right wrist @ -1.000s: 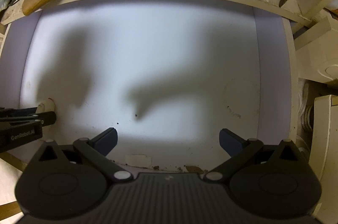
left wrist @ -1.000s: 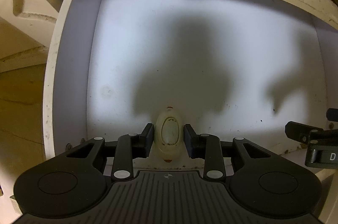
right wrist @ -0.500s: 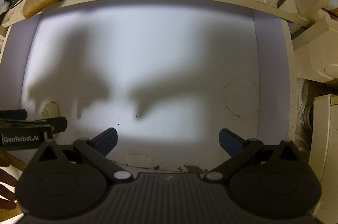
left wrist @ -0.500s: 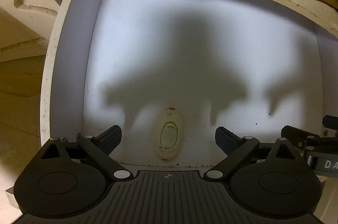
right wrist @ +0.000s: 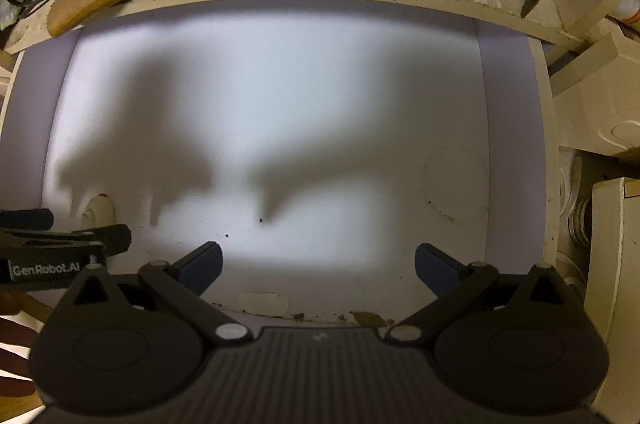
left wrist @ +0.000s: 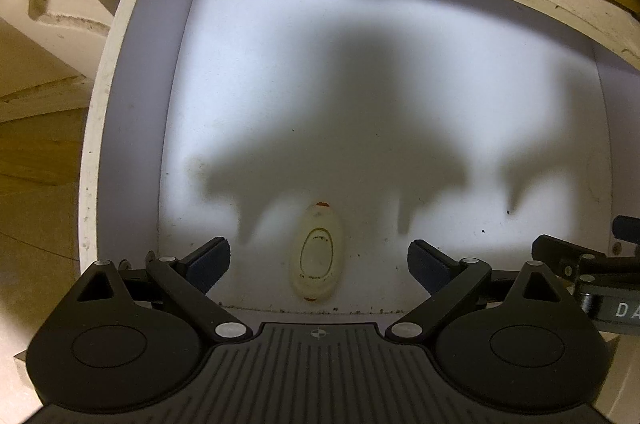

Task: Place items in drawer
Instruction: 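Open the left gripper to release the figurine on the drawer floor, then raise both grippers away from the figurine and move to the drawer front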

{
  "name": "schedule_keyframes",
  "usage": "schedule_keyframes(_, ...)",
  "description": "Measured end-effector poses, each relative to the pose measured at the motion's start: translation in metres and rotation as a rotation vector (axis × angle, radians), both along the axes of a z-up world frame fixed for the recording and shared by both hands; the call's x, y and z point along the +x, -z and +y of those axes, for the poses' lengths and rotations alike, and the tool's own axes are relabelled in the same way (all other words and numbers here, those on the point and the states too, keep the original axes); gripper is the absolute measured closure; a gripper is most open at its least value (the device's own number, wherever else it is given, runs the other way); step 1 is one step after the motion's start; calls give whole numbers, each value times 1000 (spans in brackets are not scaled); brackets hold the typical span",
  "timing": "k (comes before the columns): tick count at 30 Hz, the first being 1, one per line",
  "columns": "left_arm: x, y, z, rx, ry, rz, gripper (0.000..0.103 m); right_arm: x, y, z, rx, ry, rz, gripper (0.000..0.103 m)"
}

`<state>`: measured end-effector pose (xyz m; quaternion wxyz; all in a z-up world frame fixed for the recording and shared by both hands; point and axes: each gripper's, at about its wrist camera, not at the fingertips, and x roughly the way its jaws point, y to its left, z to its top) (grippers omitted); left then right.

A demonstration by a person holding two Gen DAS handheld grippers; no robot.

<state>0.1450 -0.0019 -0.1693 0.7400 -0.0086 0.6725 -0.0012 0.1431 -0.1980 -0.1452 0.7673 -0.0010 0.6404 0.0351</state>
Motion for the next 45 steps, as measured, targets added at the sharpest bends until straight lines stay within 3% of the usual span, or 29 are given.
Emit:
schedule_keyframes(13, -4, -27, 9, 15, -6, -73, 0, -9, -18, -5, 9, 8, -30, 0)
schedule_keyframes(21, -28, -52, 10, 8, 5, -134, 0, -11, -23, 0, 29, 17, -64, 0)
schedule_keyframes(23, -17, -46, 6, 7, 4, -153, 0, -14, -28, 2, 31, 13, -75, 0)
schedule_keyframes(45, -68, -104, 5, 38, -32, -386, 0, -59, -77, -1, 60, 28, -225, 0)
